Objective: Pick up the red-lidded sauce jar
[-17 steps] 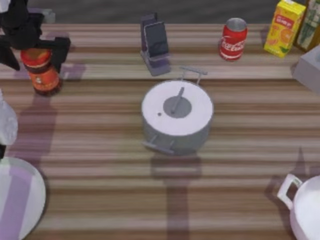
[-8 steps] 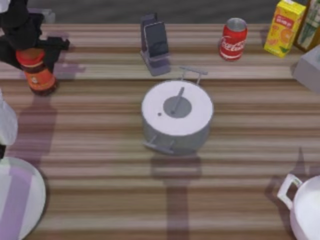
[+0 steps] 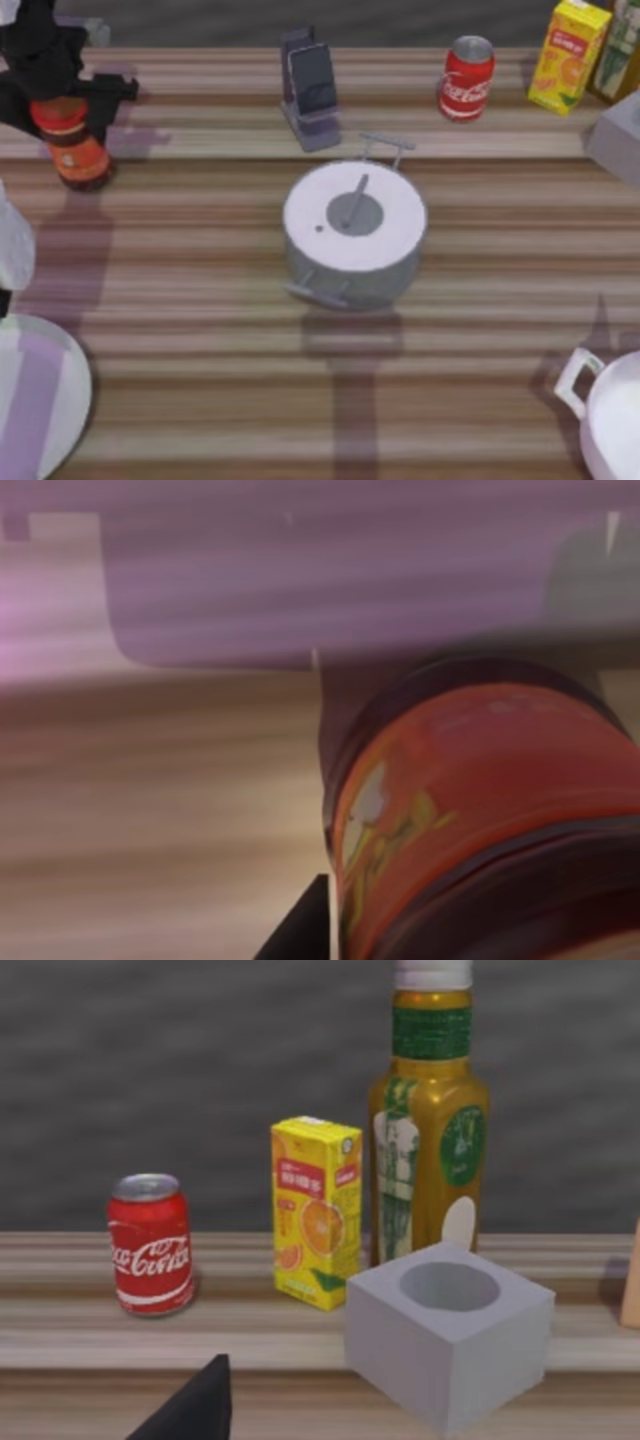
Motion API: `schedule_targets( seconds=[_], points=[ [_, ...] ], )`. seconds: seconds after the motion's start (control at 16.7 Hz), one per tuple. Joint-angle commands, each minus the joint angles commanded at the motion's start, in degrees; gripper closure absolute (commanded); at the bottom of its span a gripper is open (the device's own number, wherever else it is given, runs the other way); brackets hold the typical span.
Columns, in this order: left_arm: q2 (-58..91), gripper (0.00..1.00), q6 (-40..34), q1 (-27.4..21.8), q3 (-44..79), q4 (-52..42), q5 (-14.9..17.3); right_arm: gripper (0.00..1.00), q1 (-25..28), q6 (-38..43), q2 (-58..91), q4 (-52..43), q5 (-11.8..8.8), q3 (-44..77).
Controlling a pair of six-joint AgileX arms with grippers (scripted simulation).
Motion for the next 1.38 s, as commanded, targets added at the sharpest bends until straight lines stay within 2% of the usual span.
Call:
schedule_targets(
  seconds=[0.42, 0.66, 0.9, 1.38],
  points=[
    [-0.1, 1.00, 0.1, -0.1, -0.1, 0.0, 0.0, 0.00, 0.0, 0.0, 0.0, 0.0, 0.0, 0.0],
    [-5.1, 1.00, -0.2, 0.6, -5.3, 2.7, -0.3, 0.00, 0.0, 0.0, 0.0, 0.0, 0.0, 0.0],
    [-14.8, 1.00, -0.1, 1.2, -18.7, 7.1, -0.6, 0.00, 0.0, 0.0, 0.0, 0.0, 0.0, 0.0],
    [-37.5, 1.00, 0.0, 1.6, -57.1, 16.1, -0.9, 0.00, 0.0, 0.0, 0.0, 0.0, 0.0, 0.0]
  ],
)
